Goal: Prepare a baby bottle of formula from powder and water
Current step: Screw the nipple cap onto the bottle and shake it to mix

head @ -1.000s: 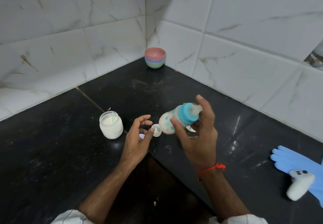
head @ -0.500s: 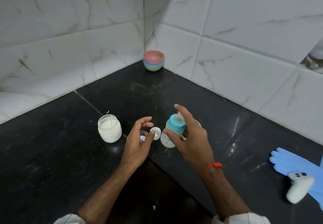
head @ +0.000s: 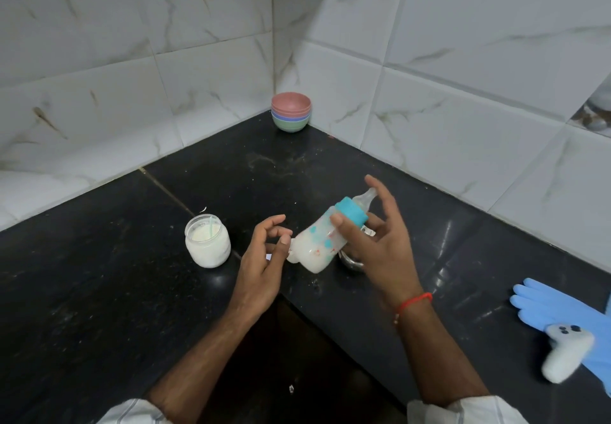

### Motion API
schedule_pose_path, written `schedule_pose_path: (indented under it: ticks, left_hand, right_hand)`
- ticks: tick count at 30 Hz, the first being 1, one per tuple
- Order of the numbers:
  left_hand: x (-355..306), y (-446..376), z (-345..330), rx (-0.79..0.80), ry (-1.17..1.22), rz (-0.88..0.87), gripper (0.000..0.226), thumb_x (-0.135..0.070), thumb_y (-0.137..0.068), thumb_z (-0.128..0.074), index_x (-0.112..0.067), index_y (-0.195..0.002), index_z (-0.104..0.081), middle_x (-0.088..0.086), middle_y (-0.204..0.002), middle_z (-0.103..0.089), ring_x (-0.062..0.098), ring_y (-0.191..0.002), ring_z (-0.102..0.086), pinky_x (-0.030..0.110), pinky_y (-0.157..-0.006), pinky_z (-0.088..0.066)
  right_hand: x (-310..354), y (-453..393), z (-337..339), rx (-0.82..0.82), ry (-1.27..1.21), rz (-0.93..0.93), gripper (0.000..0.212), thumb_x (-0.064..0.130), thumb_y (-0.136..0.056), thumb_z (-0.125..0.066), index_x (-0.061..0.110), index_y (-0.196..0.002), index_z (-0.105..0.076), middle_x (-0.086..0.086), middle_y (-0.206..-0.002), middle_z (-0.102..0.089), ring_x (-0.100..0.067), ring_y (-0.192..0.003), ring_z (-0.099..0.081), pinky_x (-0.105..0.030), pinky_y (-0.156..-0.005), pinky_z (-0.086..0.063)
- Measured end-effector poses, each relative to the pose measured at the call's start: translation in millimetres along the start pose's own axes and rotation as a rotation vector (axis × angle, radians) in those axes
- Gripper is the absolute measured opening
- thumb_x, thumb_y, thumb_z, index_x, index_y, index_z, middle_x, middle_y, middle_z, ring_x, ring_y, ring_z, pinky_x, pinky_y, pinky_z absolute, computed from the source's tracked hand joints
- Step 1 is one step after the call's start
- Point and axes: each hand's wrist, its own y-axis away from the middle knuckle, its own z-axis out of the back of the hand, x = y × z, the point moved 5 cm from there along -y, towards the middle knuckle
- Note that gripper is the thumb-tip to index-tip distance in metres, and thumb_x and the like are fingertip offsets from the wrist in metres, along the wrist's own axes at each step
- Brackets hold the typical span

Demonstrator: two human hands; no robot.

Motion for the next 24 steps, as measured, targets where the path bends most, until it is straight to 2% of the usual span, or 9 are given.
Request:
schedule_pose_path:
  ticks: [3,9,12,15,18,21,24]
  left_hand:
    - [-1,3,-2,0.022,-0.008,0.021,0.032,-0.031,-0.104,-0.05,-0.035,-0.135,-0.049,-0.023,-0.11,-0.065,0.005,-0.103,-0.065,0.029,-0.087,-0.051]
    - [-1,2,-4,0.019,-0.001,0.028,0.029,-0.038,-0.102,-0.051,-0.039,-0.131,-0.052,-0.026,-0.11,-0.064,0.0,-0.102,-0.063,0.023,-0.088,-0.047]
    - [-1,2,-3,0.02,-0.002,0.034,0.032,-0.046,-0.099,-0.05,-0.04,-0.131,-0.053,-0.026,-0.111,-0.063,-0.001,-0.103,-0.062,0.021,-0.086,-0.045]
    - [1,3,-2,0.024,-0.013,0.038,0.029,-0.045,-0.101,-0.05,-0.043,-0.129,-0.052,-0.027,-0.113,-0.062,-0.002,-0.105,-0.061,0.021,-0.086,-0.046]
    - [5,3,0,0.022,-0.015,0.049,0.029,-0.046,-0.1,-0.051,-0.044,-0.129,-0.053,-0.02,-0.115,-0.065,0.002,-0.105,-0.063,0.025,-0.089,-0.049]
    - [8,4,2,0.011,-0.014,0.061,0.026,-0.04,-0.102,-0.053,-0.042,-0.128,-0.056,-0.018,-0.116,-0.065,0.004,-0.103,-0.065,0.027,-0.088,-0.05]
    - [10,5,5,0.0,-0.014,0.069,0.023,-0.04,-0.101,-0.054,-0.043,-0.124,-0.058,-0.02,-0.114,-0.065,0.008,-0.1,-0.066,0.027,-0.085,-0.051]
  right_hand:
    - [8,-2,3,-0.021,-0.224,-0.085,0.071,0.019,-0.082,-0.076,0.038,-0.144,-0.046,-0.013,-0.116,-0.074,-0.025,-0.108,-0.074,-0.036,-0.077,-0.063]
    - [17,-2,7,-0.018,-0.268,-0.065,0.073,0.02,-0.08,-0.073,0.035,-0.146,-0.046,-0.01,-0.111,-0.076,-0.027,-0.108,-0.073,-0.037,-0.078,-0.062]
    - [19,-2,7,-0.006,-0.235,-0.043,0.074,0.018,-0.08,-0.073,0.037,-0.146,-0.044,-0.008,-0.11,-0.077,-0.026,-0.107,-0.074,-0.036,-0.079,-0.062]
    - [19,-3,6,0.013,-0.151,-0.019,0.074,0.014,-0.084,-0.074,0.04,-0.146,-0.043,-0.01,-0.115,-0.075,-0.027,-0.109,-0.073,-0.04,-0.082,-0.061]
    - [15,-4,4,0.029,-0.076,0.017,0.075,0.006,-0.088,-0.074,0.038,-0.147,-0.042,-0.011,-0.117,-0.073,-0.027,-0.109,-0.072,-0.041,-0.087,-0.06]
    - [10,-7,1,0.025,0.012,0.048,0.079,0.005,-0.087,-0.075,0.037,-0.149,-0.039,-0.003,-0.115,-0.074,-0.022,-0.111,-0.072,-0.043,-0.096,-0.059]
    - [2,-10,-3,0.021,0.125,0.086,0.082,0.009,-0.086,-0.077,0.042,-0.148,-0.036,0.003,-0.115,-0.072,-0.019,-0.113,-0.069,-0.042,-0.098,-0.058]
